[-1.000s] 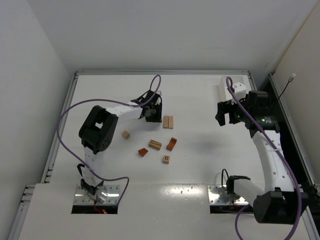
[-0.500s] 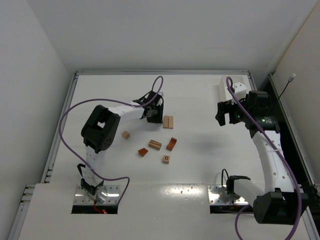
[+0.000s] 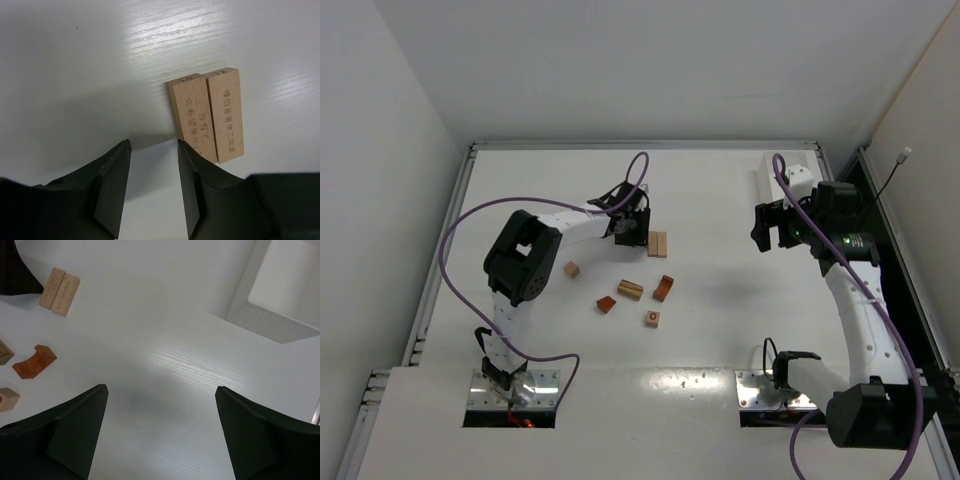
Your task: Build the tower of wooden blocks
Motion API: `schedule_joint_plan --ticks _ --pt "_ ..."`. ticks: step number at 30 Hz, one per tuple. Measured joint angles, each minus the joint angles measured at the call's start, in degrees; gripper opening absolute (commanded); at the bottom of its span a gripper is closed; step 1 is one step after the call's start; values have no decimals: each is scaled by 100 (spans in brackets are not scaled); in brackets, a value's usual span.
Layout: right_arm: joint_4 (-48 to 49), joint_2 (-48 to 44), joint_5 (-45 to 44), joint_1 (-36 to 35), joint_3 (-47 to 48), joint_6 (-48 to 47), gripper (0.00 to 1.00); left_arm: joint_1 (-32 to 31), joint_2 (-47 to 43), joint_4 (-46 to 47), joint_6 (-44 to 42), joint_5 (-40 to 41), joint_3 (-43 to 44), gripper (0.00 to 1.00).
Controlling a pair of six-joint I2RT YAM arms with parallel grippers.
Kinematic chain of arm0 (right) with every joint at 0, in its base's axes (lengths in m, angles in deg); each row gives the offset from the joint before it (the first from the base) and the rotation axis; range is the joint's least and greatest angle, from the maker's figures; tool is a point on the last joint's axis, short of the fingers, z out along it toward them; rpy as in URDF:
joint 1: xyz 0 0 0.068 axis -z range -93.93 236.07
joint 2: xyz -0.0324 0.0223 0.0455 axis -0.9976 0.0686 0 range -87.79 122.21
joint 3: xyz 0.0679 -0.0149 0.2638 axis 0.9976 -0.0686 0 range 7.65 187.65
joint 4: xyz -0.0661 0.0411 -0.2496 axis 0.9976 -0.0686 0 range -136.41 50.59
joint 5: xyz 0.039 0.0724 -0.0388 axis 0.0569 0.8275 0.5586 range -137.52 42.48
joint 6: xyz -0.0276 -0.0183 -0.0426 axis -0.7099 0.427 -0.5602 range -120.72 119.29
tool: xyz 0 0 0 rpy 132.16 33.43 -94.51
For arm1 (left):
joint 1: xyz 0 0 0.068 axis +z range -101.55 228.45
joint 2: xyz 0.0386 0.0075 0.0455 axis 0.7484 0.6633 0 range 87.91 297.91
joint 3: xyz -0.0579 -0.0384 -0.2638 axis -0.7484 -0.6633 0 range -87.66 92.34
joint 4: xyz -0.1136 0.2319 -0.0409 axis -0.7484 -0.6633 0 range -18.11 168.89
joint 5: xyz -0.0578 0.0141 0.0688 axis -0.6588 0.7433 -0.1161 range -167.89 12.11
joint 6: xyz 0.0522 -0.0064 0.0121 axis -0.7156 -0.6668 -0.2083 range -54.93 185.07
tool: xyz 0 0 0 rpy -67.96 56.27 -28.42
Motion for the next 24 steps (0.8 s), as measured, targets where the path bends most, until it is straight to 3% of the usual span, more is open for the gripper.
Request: schedule_joint_plan --ticks 7,12,16,20,22,24 --pt "-4 -50 0 0 -2 0 86 -17 70 9 -7 4 96 38" --pt "-4 -70 0 0 0 -2 85 -20 59 2 68 289 48 10" --pt "-7 -70 15 -2 0 -4 84 46 -291 11 59 597 -420 8" --pt "-17 -70 164 -98 0 -85 82 177 -1123 -162 -284 595 -1060 26" --pt "-55 -66 297 -256 0 -313 82 240 -1534 -367 -682 216 -1069 31" --pt "-146 -63 354 -479 -2 -640 82 299 -1829 -647 -1246 -269 -894 44"
